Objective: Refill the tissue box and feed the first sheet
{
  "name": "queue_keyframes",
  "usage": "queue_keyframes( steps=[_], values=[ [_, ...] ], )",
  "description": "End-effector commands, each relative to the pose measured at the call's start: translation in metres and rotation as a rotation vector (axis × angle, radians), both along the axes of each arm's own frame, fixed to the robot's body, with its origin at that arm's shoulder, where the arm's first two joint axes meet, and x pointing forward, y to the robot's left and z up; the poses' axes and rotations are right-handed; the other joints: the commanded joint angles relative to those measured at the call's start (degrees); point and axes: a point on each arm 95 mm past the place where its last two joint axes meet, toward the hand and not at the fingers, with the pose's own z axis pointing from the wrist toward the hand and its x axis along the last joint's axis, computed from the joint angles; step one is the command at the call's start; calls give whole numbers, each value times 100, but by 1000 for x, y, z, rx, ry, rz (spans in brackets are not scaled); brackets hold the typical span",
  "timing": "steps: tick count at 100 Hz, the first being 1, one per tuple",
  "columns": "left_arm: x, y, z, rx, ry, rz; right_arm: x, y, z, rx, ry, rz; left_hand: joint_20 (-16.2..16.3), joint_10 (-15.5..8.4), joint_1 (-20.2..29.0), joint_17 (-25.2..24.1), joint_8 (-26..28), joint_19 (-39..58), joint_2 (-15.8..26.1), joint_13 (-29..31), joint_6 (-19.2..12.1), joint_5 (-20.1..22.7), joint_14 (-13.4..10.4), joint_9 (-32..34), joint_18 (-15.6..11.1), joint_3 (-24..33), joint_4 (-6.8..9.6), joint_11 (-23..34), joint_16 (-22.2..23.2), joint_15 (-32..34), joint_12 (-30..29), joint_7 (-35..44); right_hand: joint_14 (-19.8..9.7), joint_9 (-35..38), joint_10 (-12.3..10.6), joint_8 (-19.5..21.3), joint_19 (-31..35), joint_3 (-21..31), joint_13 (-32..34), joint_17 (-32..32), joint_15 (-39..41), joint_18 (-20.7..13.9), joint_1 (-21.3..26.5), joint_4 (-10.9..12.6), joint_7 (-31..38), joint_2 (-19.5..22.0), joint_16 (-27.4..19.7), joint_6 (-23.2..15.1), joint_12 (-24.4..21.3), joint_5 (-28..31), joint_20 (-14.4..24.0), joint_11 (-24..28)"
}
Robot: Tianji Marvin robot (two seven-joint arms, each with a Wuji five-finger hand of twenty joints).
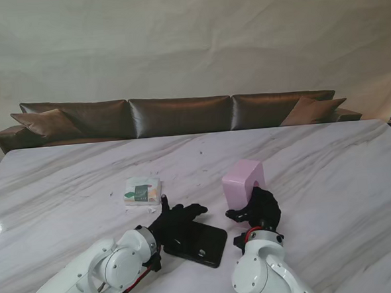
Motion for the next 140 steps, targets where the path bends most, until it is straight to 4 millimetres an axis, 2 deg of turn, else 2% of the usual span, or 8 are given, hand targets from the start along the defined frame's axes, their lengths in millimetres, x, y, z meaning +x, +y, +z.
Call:
queue_keyframes(
  steps=[1,27,46,64,82,106,126,140],
  values=[
    [2,-3,4,-44,-20,5,4,6,3,43,-4,22,64,92,-112,-48,226,9304,80,126,124,-40,-17,-34,48,-77,-158,223,134,314,91,129,21,283,490,146,820,1743,333,182,1781,-1221,441,509,64,666,368,-44,42,-7,22,303],
    [5,-4,21,-253,-138,86,13,14,13,172,-14,51,194,9,-31,141,88,9931,-23,407,56,116,-95,298,-52,-55,-144,921,302,1006,-311,744,33,214,480,171,751,1721,333,165,1715,-1175,416,470,51,775,334,-89,73,-59,-17,300],
    [1,-11,28,-423,-116,91,21,19,19,230,-23,71,641,16,265,567,-536,10680,-95,787,112,144,-190,366,-384,-118,-85,1520,532,1202,-402,1564,50,134,442,201,672,1642,336,147,1625,-1105,377,473,39,919,278,-168,107,-123,-73,280],
    [-3,-13,28,-505,-86,92,26,22,28,296,-34,83,1084,-26,581,994,-735,11324,-98,1009,78,154,-53,389,-536,-253,10,1783,793,1415,-258,1860,62,101,427,213,624,1598,336,135,1582,-1058,364,481,34,991,243,-206,124,-151,-115,266],
    [-3,-15,21,-588,-37,110,25,27,34,349,-55,95,1640,54,877,2131,-806,12550,-267,1380,103,148,91,390,-1054,-188,63,2034,1218,1929,-118,2266,67,98,425,214,619,1584,336,134,1575,-1043,363,490,35,1001,230,-209,132,-152,-131,262],
    [0,-16,17,-668,-16,155,20,30,33,394,-66,116,1194,98,1121,3546,-800,13656,-468,2105,136,117,42,361,-1782,-72,80,2663,1887,2580,217,3160,67,99,425,215,622,1576,336,134,1576,-1037,368,499,33,1011,221,-214,137,-152,-142,260],
    [1,-19,15,-696,5,160,17,35,27,439,-58,135,921,74,1325,4155,-773,14086,-517,2565,160,93,-143,365,-2438,-20,117,3216,2244,2951,497,3483,68,93,424,216,624,1565,335,134,1574,-1037,353,497,33,1019,216,-214,138,-152,-148,256],
    [1,-22,13,-710,7,169,15,40,23,473,-49,145,837,40,1510,4473,-679,14321,-475,2714,120,75,-256,458,-2699,-14,173,3460,2383,3097,647,3725,70,83,420,216,623,1555,335,133,1571,-1035,348,494,29,1032,211,-215,141,-160,-153,252]
  ],
)
